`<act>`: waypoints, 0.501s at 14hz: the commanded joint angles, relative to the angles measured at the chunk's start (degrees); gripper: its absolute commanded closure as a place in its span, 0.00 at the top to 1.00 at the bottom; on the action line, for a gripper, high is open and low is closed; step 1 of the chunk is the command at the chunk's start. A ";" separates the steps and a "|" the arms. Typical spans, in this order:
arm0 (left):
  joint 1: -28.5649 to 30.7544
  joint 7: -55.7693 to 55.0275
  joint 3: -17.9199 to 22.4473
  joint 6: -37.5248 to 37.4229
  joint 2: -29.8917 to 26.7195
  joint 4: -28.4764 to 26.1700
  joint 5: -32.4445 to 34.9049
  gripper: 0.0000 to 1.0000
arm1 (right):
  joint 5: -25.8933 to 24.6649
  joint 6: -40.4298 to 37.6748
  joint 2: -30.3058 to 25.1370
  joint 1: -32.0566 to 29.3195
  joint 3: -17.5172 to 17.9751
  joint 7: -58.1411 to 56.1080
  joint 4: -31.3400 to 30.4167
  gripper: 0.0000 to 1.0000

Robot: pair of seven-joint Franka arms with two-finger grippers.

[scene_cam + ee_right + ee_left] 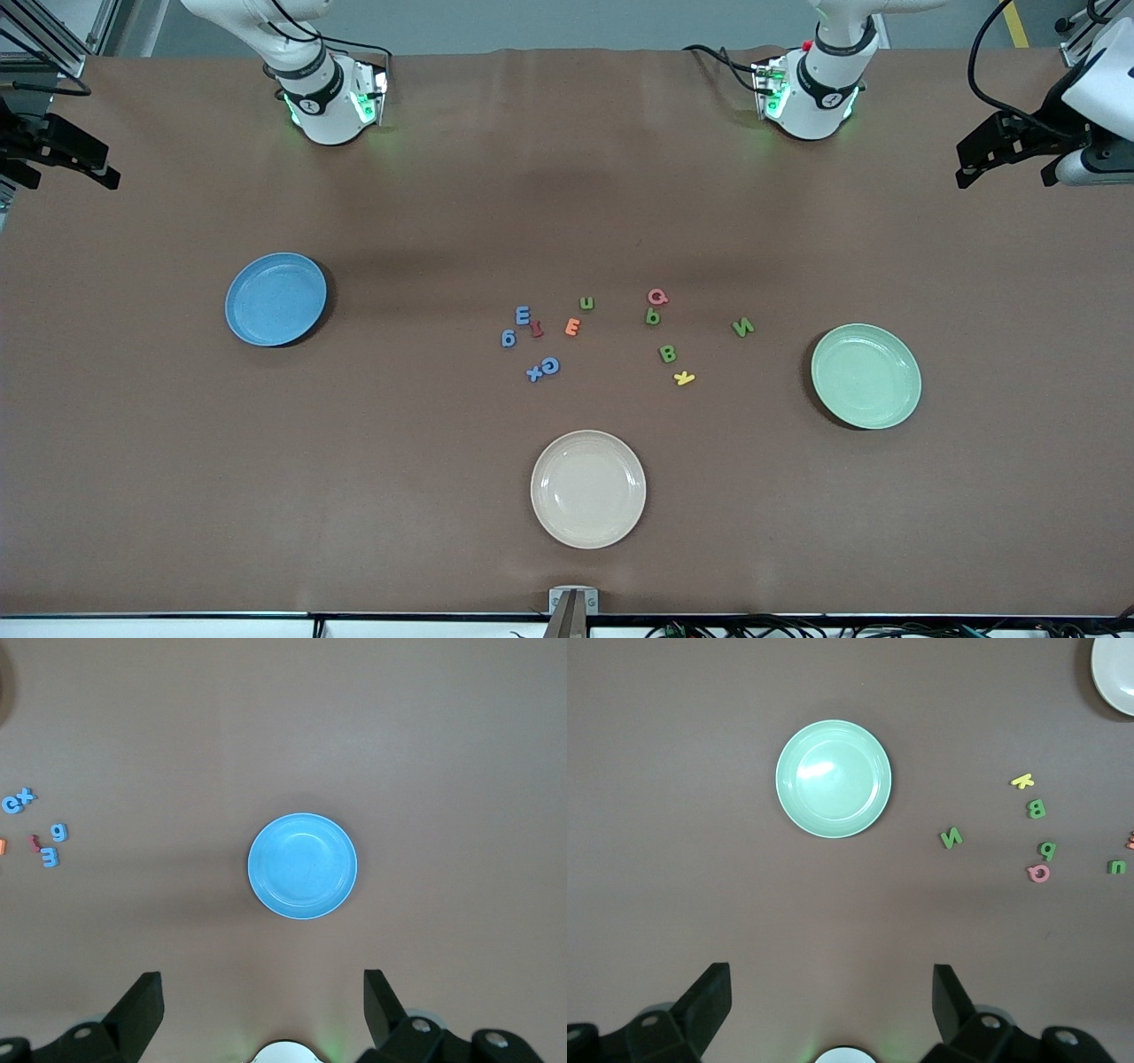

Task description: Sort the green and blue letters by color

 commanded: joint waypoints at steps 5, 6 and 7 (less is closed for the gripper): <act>-0.69 0.73 -0.57 -1.26 3.15 2.66 0.88 1.00 | -0.57 -0.26 2.41 0.19 -0.02 0.10 1.00 1.00; -1.04 0.38 -1.09 -1.26 5.69 4.32 0.97 1.00 | -0.14 0.09 4.95 -0.07 0.06 0.10 1.08 1.00; -1.48 -0.32 -2.49 -1.00 7.37 4.07 0.71 1.00 | 0.13 0.01 7.85 -0.42 -0.02 -0.50 1.78 1.00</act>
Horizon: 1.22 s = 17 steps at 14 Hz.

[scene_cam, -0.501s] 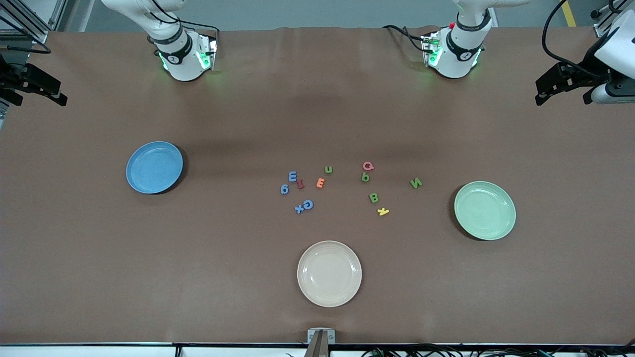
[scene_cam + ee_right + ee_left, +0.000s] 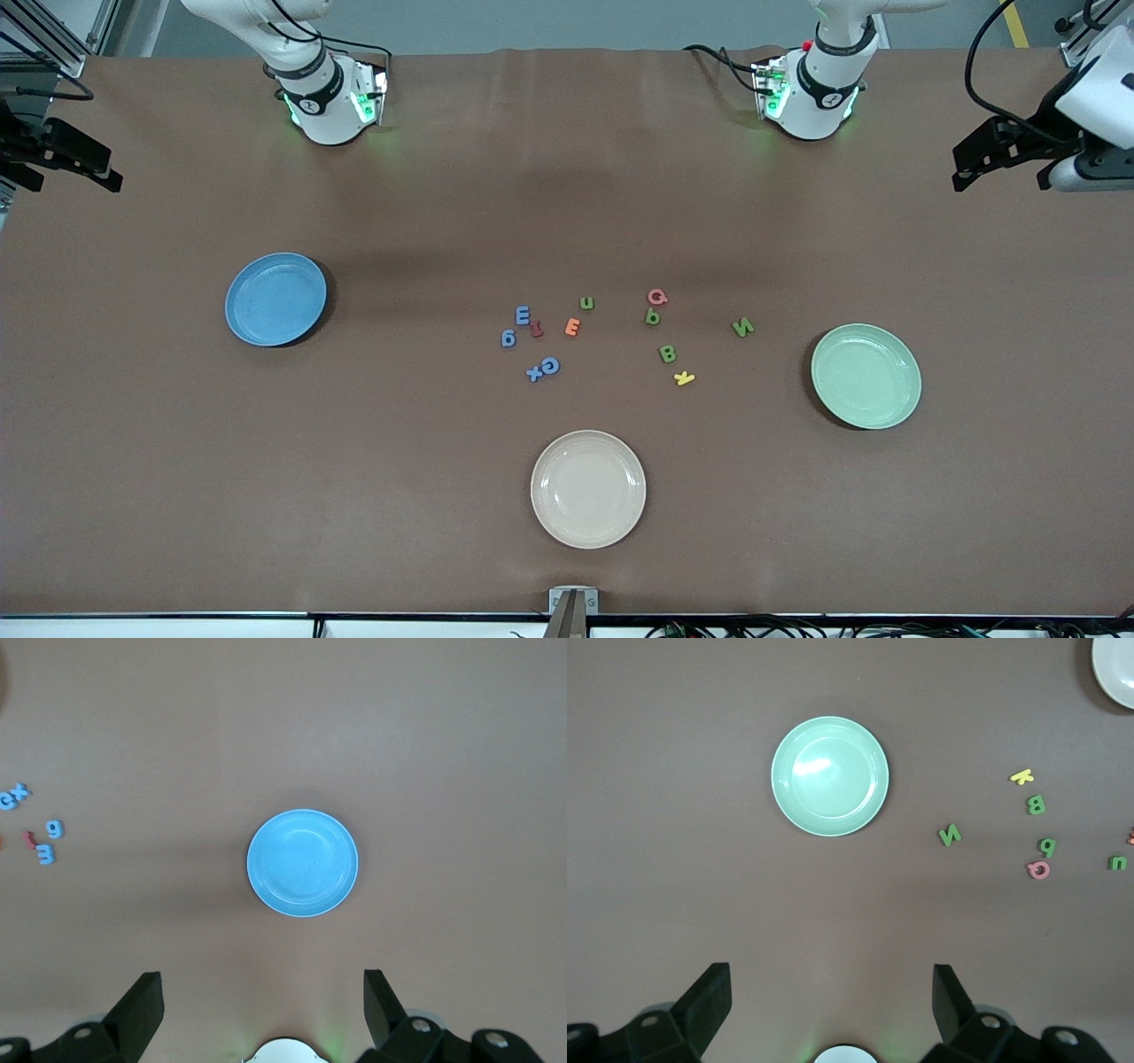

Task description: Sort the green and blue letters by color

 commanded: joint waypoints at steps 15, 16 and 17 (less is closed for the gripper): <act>-15.75 -41.20 -20.03 36.96 29.81 -9.35 5.09 0.93 | 8.54 25.35 29.42 11.24 -0.02 47.51 2.08 1.00; -17.07 -42.79 -19.94 39.15 31.39 -9.27 5.71 0.90 | 8.63 28.16 30.56 13.27 -0.02 53.04 1.99 1.00; -17.96 -44.72 -19.94 41.26 33.06 -9.26 6.32 0.86 | 8.72 30.45 31.88 15.03 -0.02 56.49 1.99 1.00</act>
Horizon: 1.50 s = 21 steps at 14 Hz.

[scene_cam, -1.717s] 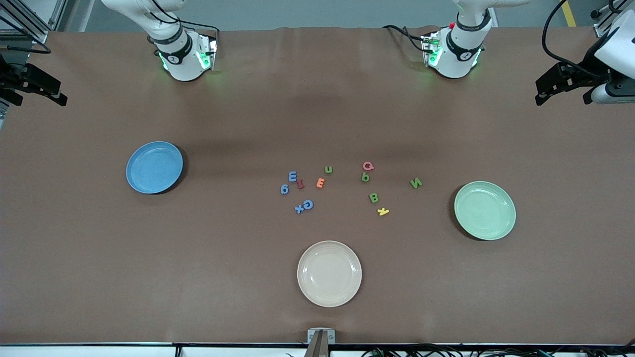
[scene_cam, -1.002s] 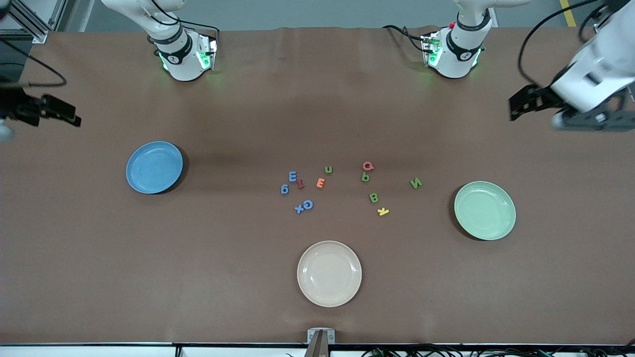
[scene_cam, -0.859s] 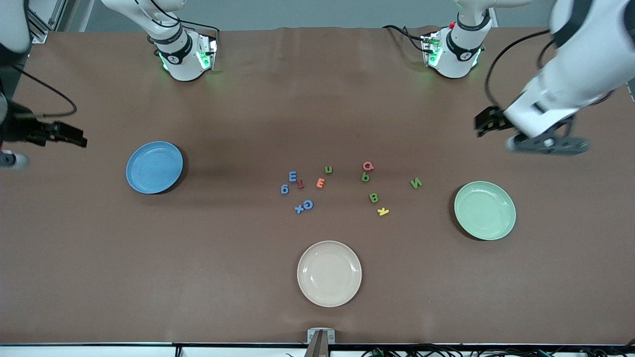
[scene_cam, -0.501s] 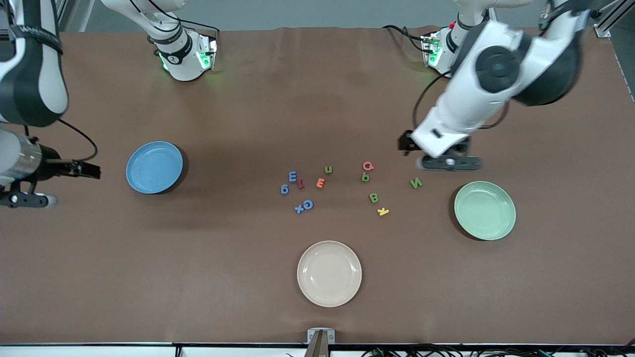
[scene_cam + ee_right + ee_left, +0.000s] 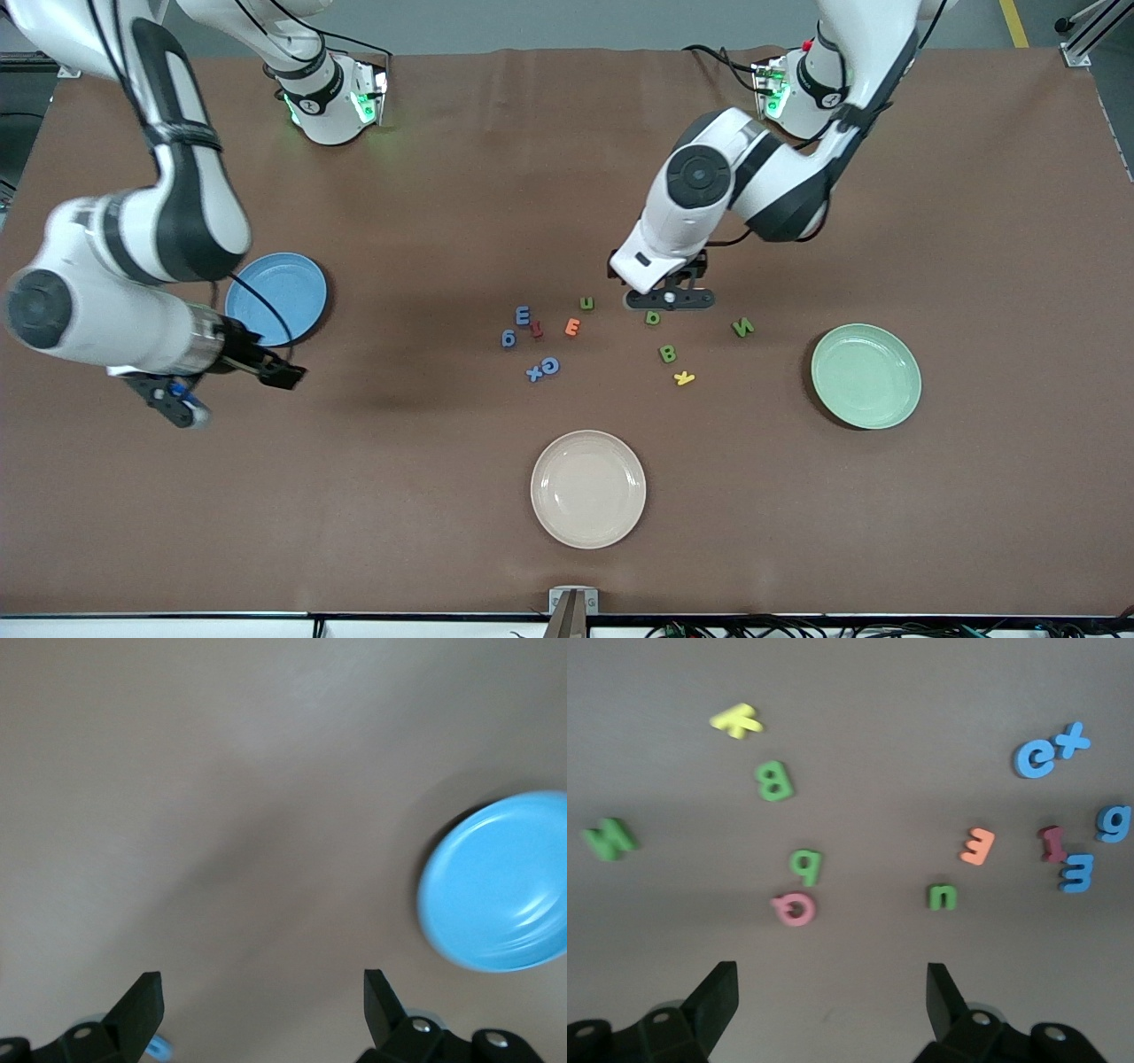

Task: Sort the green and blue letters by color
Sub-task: 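Reach the right gripper to the blue X while the left gripper reaches green n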

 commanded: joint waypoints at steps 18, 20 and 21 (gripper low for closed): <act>-7.63 -11.48 1.38 10.90 19.61 7.63 8.49 0.49 | -3.71 20.97 24.04 25.58 -0.79 42.14 11.05 0.91; -7.63 -11.48 1.38 12.03 20.14 7.98 8.49 0.49 | -3.71 21.06 26.33 26.90 -0.96 43.71 13.25 0.85; -7.72 -11.48 1.38 12.13 20.23 7.98 8.58 0.49 | -3.71 21.06 27.47 27.08 -0.88 44.42 14.48 0.83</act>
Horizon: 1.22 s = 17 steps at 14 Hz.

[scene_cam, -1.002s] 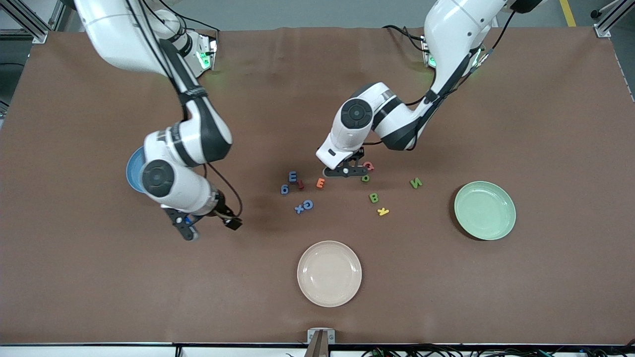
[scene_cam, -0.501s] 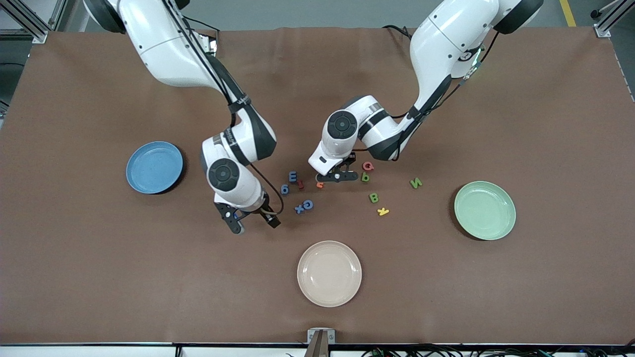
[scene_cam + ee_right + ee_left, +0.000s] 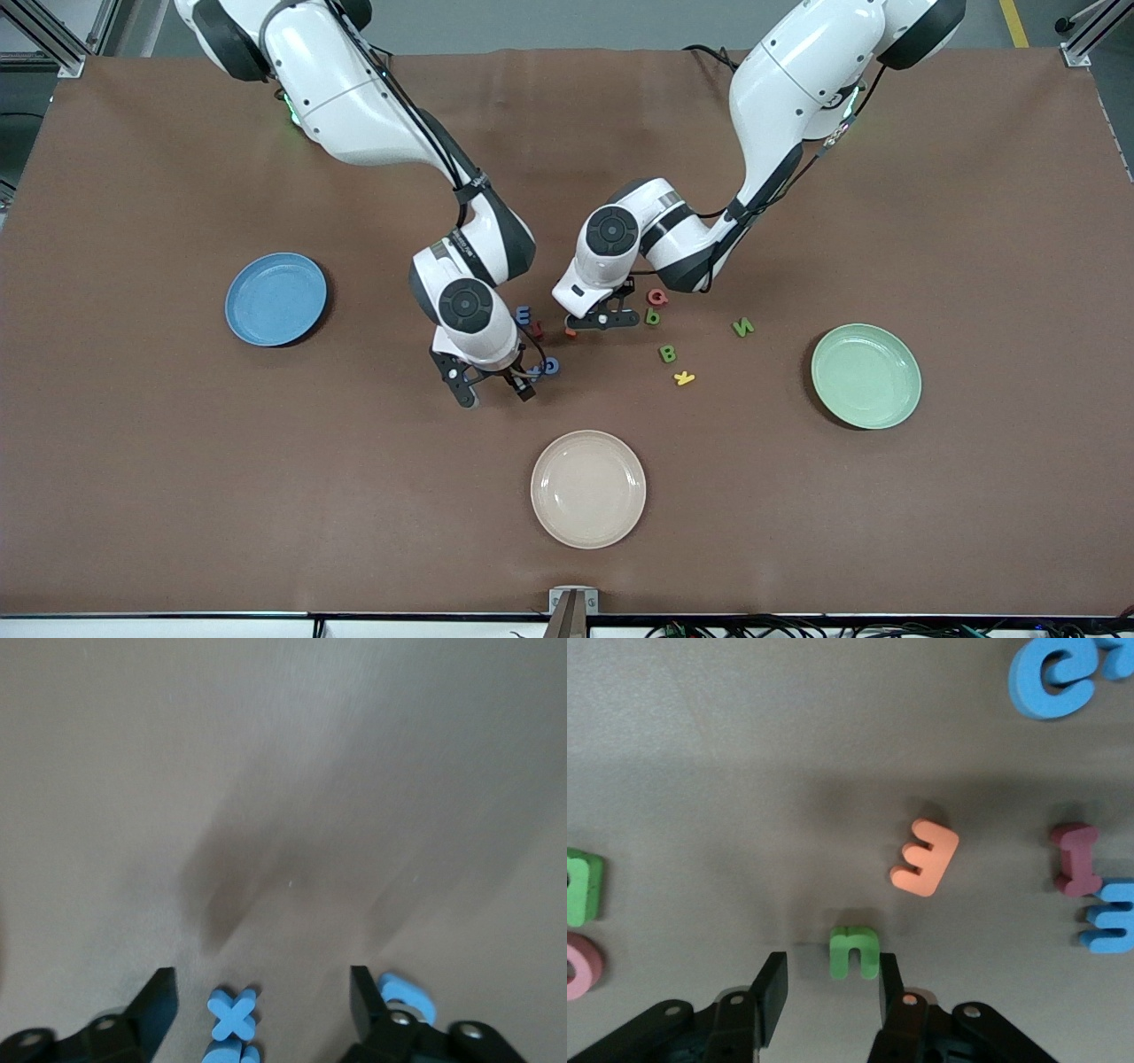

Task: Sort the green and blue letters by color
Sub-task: 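Reach the right gripper to the blue X while the left gripper reaches green n, then close the right gripper on the blue X while the left grasps green n, then carry the X to the blue plate while the left gripper carries n to green plate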

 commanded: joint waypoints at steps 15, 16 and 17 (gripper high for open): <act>4.93 -0.15 0.55 -7.88 -5.81 0.70 1.59 0.00 | -0.65 -0.16 4.94 2.19 -0.47 2.25 5.48 0.42; 5.90 0.02 0.55 -9.46 -7.49 0.69 1.59 0.00 | -0.65 -0.16 4.94 2.28 -0.47 2.25 5.40 0.39; 6.87 0.28 0.55 -10.96 -9.42 0.69 1.59 0.00 | -0.65 -0.16 4.94 2.28 -0.55 2.08 5.40 0.30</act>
